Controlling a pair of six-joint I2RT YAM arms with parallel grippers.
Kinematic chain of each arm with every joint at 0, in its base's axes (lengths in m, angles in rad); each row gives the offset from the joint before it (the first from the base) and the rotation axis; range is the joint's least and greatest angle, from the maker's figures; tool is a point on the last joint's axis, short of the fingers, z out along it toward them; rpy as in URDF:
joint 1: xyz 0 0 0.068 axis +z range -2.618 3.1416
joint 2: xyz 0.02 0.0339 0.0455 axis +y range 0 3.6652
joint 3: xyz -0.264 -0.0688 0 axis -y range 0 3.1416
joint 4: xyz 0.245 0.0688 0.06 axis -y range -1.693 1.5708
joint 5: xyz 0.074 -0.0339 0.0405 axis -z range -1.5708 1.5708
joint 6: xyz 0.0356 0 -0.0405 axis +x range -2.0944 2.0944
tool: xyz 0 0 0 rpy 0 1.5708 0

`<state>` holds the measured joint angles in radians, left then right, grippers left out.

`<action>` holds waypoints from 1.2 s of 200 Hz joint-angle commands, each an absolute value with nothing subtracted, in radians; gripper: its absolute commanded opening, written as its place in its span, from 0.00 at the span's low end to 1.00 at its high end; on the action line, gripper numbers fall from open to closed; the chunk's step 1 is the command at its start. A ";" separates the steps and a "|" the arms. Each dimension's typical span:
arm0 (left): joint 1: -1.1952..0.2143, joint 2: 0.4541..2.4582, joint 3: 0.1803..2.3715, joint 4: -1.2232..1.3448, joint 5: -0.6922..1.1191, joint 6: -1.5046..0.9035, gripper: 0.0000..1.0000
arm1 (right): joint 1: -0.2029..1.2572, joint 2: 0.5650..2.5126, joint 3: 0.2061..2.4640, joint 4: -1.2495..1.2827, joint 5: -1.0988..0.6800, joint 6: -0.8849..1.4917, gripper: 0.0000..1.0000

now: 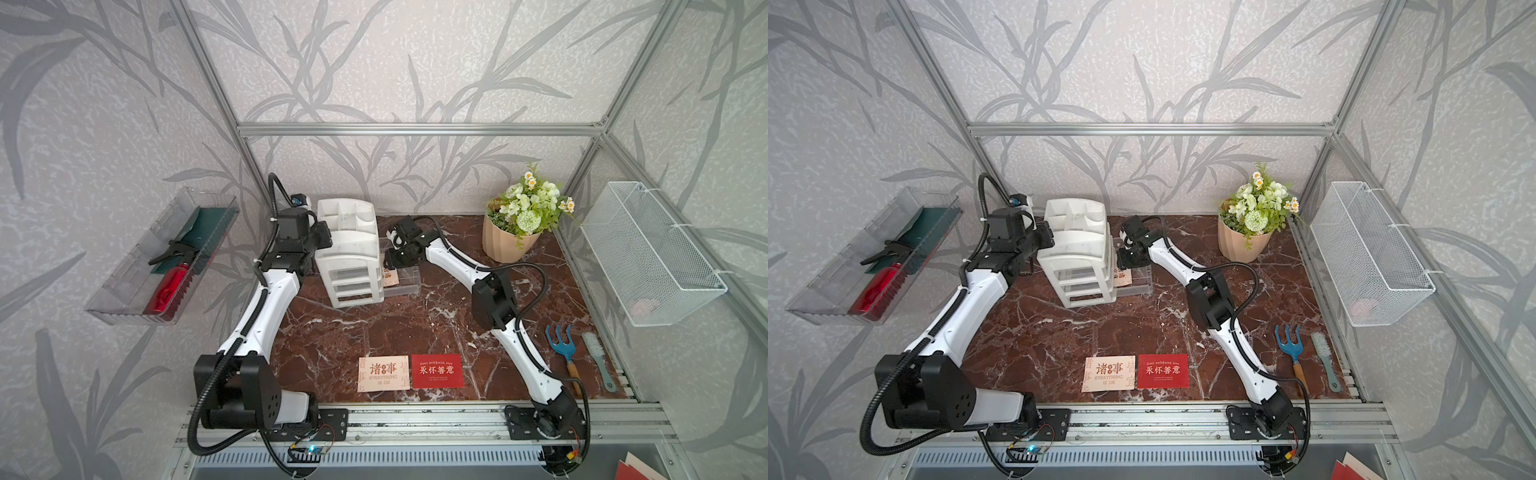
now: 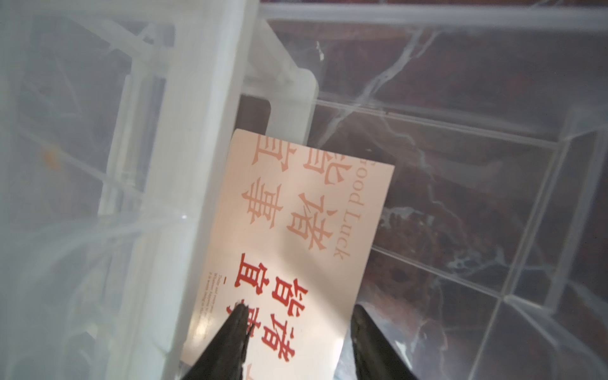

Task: Take the postcards out of the drawer
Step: Pick up the postcard from the drawer.

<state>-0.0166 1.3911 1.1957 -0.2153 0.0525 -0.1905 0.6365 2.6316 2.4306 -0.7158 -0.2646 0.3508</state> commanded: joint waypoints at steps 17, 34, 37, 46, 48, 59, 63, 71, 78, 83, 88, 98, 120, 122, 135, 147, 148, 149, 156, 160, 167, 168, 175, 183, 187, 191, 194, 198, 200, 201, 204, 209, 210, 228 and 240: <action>-0.027 1.455 1.137 -0.431 0.104 -0.126 0.00 | 0.632 2.660 2.458 -0.779 -0.281 0.370 0.51; -0.027 1.456 1.136 -0.431 0.103 -0.126 0.00 | 0.631 2.657 2.453 -0.774 -0.282 0.373 0.51; -0.027 1.456 1.135 -0.431 0.105 -0.125 0.00 | 0.632 2.658 2.454 -0.774 -0.283 0.373 0.51; -0.029 1.456 1.136 -0.430 0.107 -0.127 0.00 | 0.629 2.660 2.456 -0.773 -0.293 0.375 0.51; -0.028 1.456 1.137 -0.429 0.107 -0.127 0.00 | 0.628 2.662 2.457 -0.772 -0.296 0.376 0.51; -0.028 1.458 1.138 -0.430 0.112 -0.128 0.00 | 0.625 2.666 2.458 -0.763 -0.330 0.381 0.49; -0.028 1.459 1.138 -0.429 0.113 -0.128 0.00 | 0.623 2.666 2.454 -0.756 -0.348 0.386 0.49; -0.030 1.459 1.138 -0.429 0.115 -0.128 0.00 | 0.619 2.668 2.448 -0.737 -0.386 0.395 0.47; -0.030 1.459 1.138 -0.428 0.115 -0.128 0.00 | 0.616 2.669 2.438 -0.716 -0.420 0.405 0.45; -0.030 1.460 1.138 -0.428 0.116 -0.129 0.00 | 0.613 2.665 2.429 -0.694 -0.443 0.415 0.43; -0.030 1.460 1.138 -0.428 0.119 -0.127 0.00 | 0.610 2.662 2.416 -0.675 -0.467 0.429 0.41; -0.030 1.461 1.139 -0.429 0.124 -0.128 0.00 | 0.603 2.654 2.391 -0.639 -0.508 0.451 0.38; -0.032 1.466 1.141 -0.427 0.137 -0.130 0.00 | 0.595 2.610 2.300 -0.539 -0.549 0.492 0.34; -0.031 1.467 1.141 -0.427 0.137 -0.130 0.00 | 0.594 2.605 2.292 -0.530 -0.552 0.495 0.33; -0.031 1.470 1.144 -0.427 0.142 -0.129 0.00 | 0.589 2.581 2.245 -0.475 -0.580 0.517 0.31; -0.033 1.473 1.149 -0.425 0.144 -0.131 0.00 | 0.583 2.567 2.218 -0.445 -0.598 0.530 0.28; -0.033 1.473 1.150 -0.425 0.145 -0.130 0.00 | 0.583 2.566 2.218 -0.444 -0.600 0.531 0.28; -0.032 1.473 1.150 -0.425 0.145 -0.130 0.00 | 0.582 2.565 2.217 -0.442 -0.601 0.532 0.27; -0.032 1.475 1.153 -0.426 0.150 -0.131 0.00 | 0.581 2.562 2.215 -0.437 -0.608 0.534 0.26; -0.033 1.474 1.155 -0.425 0.152 -0.131 0.00 | 0.580 2.561 2.215 -0.435 -0.612 0.535 0.25; -0.033 1.475 1.158 -0.426 0.155 -0.132 0.00 | 0.579 2.562 2.218 -0.436 -0.620 0.535 0.24; -0.033 1.475 1.158 -0.426 0.155 -0.132 0.00 | 0.579 2.562 2.220 -0.437 -0.621 0.535 0.24; -0.033 1.475 1.160 -0.425 0.156 -0.133 0.00 | 0.579 2.564 2.226 -0.442 -0.626 0.534 0.23; -0.033 1.473 1.161 -0.425 0.161 -0.135 0.00 | 0.581 2.567 2.233 -0.449 -0.630 0.533 0.22; -0.033 1.472 1.162 -0.425 0.163 -0.135 0.00 | 0.580 2.568 2.235 -0.452 -0.630 0.532 0.22; -0.033 1.471 1.161 -0.424 0.164 -0.136 0.00 | 0.581 2.570 2.238 -0.457 -0.626 0.530 0.22; -0.032 1.469 1.161 -0.423 0.164 -0.137 0.00 | 0.580 2.570 2.239 -0.461 -0.623 0.528 0.22; -0.033 1.469 1.161 -0.422 0.167 -0.138 0.00 | 0.581 2.572 2.241 -0.468 -0.618 0.525 0.22; -0.033 1.467 1.161 -0.422 0.168 -0.138 0.00 | 0.582 2.572 2.241 -0.471 -0.615 0.524 0.22; -0.033 1.468 1.161 -0.422 0.169 -0.139 0.00 | 0.582 2.572 2.243 -0.471 -0.614 0.523 0.22; -0.032 1.467 1.161 -0.421 0.168 -0.138 0.00 | 0.581 2.573 2.243 -0.475 -0.613 0.522 0.22; -0.033 1.466 1.161 -0.421 0.169 -0.140 0.00 | 0.582 2.574 2.244 -0.475 -0.615 0.522 0.22; -0.032 1.465 1.161 -0.422 0.170 -0.140 0.00 | 0.581 2.574 2.244 -0.475 -0.614 0.522 0.22; -0.034 1.464 1.164 -0.422 0.169 -0.142 0.00 | 0.581 2.565 2.230 -0.463 -0.605 0.525 0.17; -0.032 1.461 1.168 -0.424 0.165 -0.144 0.00 | 0.581 2.546 2.209 -0.442 -0.591 0.531 0.15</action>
